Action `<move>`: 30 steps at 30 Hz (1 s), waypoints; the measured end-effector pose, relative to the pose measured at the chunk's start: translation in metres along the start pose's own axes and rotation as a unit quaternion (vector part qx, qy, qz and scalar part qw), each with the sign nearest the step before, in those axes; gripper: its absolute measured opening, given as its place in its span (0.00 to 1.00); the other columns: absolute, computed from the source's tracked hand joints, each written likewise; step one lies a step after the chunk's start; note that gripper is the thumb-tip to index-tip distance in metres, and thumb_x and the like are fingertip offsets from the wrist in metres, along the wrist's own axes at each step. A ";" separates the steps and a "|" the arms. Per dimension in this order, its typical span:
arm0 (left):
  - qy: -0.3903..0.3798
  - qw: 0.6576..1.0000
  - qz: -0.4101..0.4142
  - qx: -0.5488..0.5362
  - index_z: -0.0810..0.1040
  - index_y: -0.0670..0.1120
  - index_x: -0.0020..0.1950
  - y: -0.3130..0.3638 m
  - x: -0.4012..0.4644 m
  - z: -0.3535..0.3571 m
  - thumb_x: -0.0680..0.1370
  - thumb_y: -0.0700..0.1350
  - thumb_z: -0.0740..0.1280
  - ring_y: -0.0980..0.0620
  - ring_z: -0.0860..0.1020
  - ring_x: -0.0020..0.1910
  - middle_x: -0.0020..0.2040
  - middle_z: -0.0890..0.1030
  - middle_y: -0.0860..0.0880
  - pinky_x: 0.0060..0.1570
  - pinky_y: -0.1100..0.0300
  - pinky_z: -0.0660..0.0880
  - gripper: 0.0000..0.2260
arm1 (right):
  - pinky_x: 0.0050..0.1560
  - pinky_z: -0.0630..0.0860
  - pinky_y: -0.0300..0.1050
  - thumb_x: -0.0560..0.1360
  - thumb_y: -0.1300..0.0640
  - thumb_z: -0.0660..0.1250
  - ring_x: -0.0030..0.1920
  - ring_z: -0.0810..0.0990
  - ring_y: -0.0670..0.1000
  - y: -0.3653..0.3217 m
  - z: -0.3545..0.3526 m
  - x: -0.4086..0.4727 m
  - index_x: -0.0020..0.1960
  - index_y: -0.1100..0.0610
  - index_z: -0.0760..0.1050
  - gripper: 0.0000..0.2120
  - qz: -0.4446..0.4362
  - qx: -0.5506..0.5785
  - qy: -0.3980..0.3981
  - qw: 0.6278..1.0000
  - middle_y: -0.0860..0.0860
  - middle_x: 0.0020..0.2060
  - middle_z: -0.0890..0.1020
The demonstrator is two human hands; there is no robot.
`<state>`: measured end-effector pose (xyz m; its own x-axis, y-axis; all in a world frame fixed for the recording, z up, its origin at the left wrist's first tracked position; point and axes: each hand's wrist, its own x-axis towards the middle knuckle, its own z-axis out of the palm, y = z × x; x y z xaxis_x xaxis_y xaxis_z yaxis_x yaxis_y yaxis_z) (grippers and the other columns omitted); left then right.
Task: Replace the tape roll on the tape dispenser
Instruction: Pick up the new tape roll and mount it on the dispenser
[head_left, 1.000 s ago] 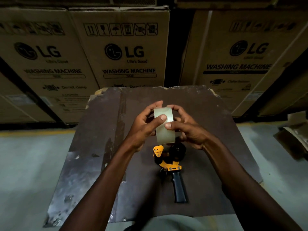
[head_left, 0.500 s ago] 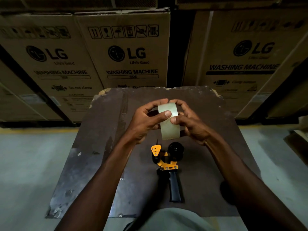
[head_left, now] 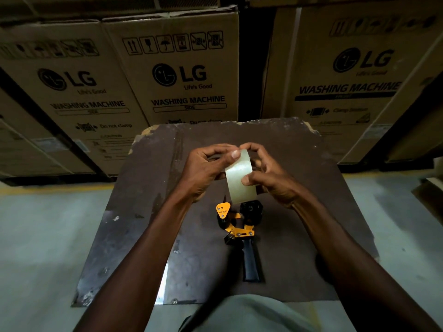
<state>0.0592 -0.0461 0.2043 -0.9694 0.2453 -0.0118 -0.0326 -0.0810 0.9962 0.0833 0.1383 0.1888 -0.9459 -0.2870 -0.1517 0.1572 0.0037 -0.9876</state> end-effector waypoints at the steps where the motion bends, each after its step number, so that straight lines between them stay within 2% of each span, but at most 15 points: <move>1: 0.000 1.000 0.003 -0.001 0.87 0.47 0.46 0.000 -0.001 0.001 0.69 0.48 0.75 0.52 0.83 0.47 0.50 0.86 0.52 0.46 0.46 0.80 0.08 | 0.43 0.79 0.55 0.65 0.53 0.72 0.52 0.80 0.53 0.000 0.000 0.000 0.64 0.41 0.69 0.29 0.002 0.005 0.004 1.000 0.52 0.56 0.79; 6: -0.007 1.000 0.016 0.002 0.85 0.42 0.48 0.002 -0.007 0.009 0.73 0.43 0.74 0.52 0.84 0.47 0.51 0.85 0.51 0.44 0.52 0.82 0.07 | 0.42 0.81 0.53 0.70 0.49 0.71 0.47 0.83 0.49 -0.001 -0.001 -0.003 0.61 0.41 0.71 0.21 0.003 -0.001 0.030 1.000 0.49 0.52 0.82; 10: -0.045 0.999 0.016 0.023 0.86 0.48 0.53 -0.001 -0.009 0.003 0.71 0.49 0.76 0.43 0.81 0.59 0.61 0.82 0.49 0.55 0.37 0.77 0.12 | 0.46 0.82 0.60 0.65 0.43 0.74 0.53 0.84 0.55 -0.001 -0.009 -0.010 0.61 0.39 0.73 0.25 0.005 -0.001 0.026 1.000 0.52 0.56 0.82; 12: -0.053 0.998 0.007 0.016 0.86 0.49 0.54 0.000 -0.011 0.002 0.69 0.49 0.78 0.43 0.81 0.61 0.63 0.82 0.49 0.57 0.34 0.76 0.14 | 0.49 0.81 0.65 0.67 0.44 0.74 0.53 0.85 0.53 -0.002 -0.011 -0.013 0.61 0.39 0.73 0.24 0.006 0.001 0.024 1.000 0.47 0.53 0.85; 15: -0.048 0.999 -0.003 0.008 0.86 0.46 0.53 0.001 -0.012 0.005 0.71 0.44 0.78 0.46 0.82 0.58 0.62 0.83 0.49 0.55 0.36 0.77 0.11 | 0.50 0.81 0.65 0.67 0.44 0.74 0.51 0.85 0.48 -0.003 -0.013 -0.016 0.58 0.37 0.76 0.21 0.004 0.002 0.019 1.000 0.41 0.50 0.86; 17: -0.033 0.999 -0.004 -0.005 0.85 0.41 0.51 0.003 -0.014 0.009 0.70 0.42 0.76 0.45 0.83 0.55 0.60 0.84 0.47 0.53 0.37 0.78 0.11 | 0.51 0.81 0.64 0.66 0.44 0.75 0.52 0.85 0.48 -0.004 -0.013 -0.017 0.58 0.35 0.76 0.21 0.005 -0.002 0.015 1.000 0.43 0.52 0.85; 19: -0.021 1.000 -0.004 -0.019 0.85 0.40 0.47 0.005 -0.014 0.010 0.69 0.43 0.75 0.44 0.84 0.51 0.56 0.85 0.45 0.50 0.39 0.80 0.10 | 0.52 0.81 0.62 0.66 0.45 0.75 0.55 0.84 0.49 -0.005 -0.013 -0.019 0.63 0.37 0.74 0.26 0.009 -0.009 0.013 1.000 0.45 0.55 0.85; 22: -0.014 0.999 -0.008 -0.028 0.85 0.41 0.43 0.005 -0.013 0.010 0.69 0.43 0.75 0.45 0.84 0.51 0.56 0.85 0.45 0.48 0.42 0.82 0.07 | 0.54 0.80 0.64 0.68 0.49 0.74 0.58 0.83 0.50 -0.005 -0.014 -0.021 0.67 0.38 0.71 0.29 0.008 -0.023 0.008 1.000 0.49 0.59 0.83; 25: -0.013 0.999 -0.012 -0.039 0.86 0.45 0.40 0.004 -0.012 0.012 0.69 0.44 0.75 0.45 0.84 0.52 0.57 0.85 0.45 0.49 0.40 0.81 0.03 | 0.54 0.81 0.64 0.68 0.50 0.75 0.58 0.83 0.49 -0.005 -0.016 -0.021 0.64 0.35 0.72 0.28 0.004 -0.028 0.002 1.000 0.48 0.60 0.82; 27: -0.010 0.999 -0.015 -0.047 0.86 0.45 0.40 0.003 -0.011 0.014 0.69 0.44 0.75 0.45 0.84 0.52 0.56 0.85 0.45 0.50 0.40 0.81 0.03 | 0.54 0.82 0.61 0.65 0.47 0.77 0.59 0.83 0.48 -0.005 -0.019 -0.021 0.64 0.34 0.72 0.30 0.001 -0.030 -0.006 1.000 0.48 0.61 0.82; 30: -0.001 0.998 -0.027 -0.053 0.84 0.42 0.41 0.001 -0.011 0.016 0.70 0.44 0.74 0.46 0.85 0.50 0.53 0.86 0.45 0.48 0.41 0.82 0.06 | 0.51 0.84 0.52 0.62 0.45 0.77 0.58 0.83 0.46 -0.003 -0.022 -0.021 0.68 0.37 0.71 0.35 -0.004 -0.033 -0.014 0.999 0.48 0.61 0.81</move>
<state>0.0739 -0.0331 0.2067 -0.9652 0.2536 -0.0644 -0.1100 -0.1700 0.9793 0.0961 0.1656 0.1935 -0.9386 -0.3134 -0.1442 0.1304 0.0648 -0.9893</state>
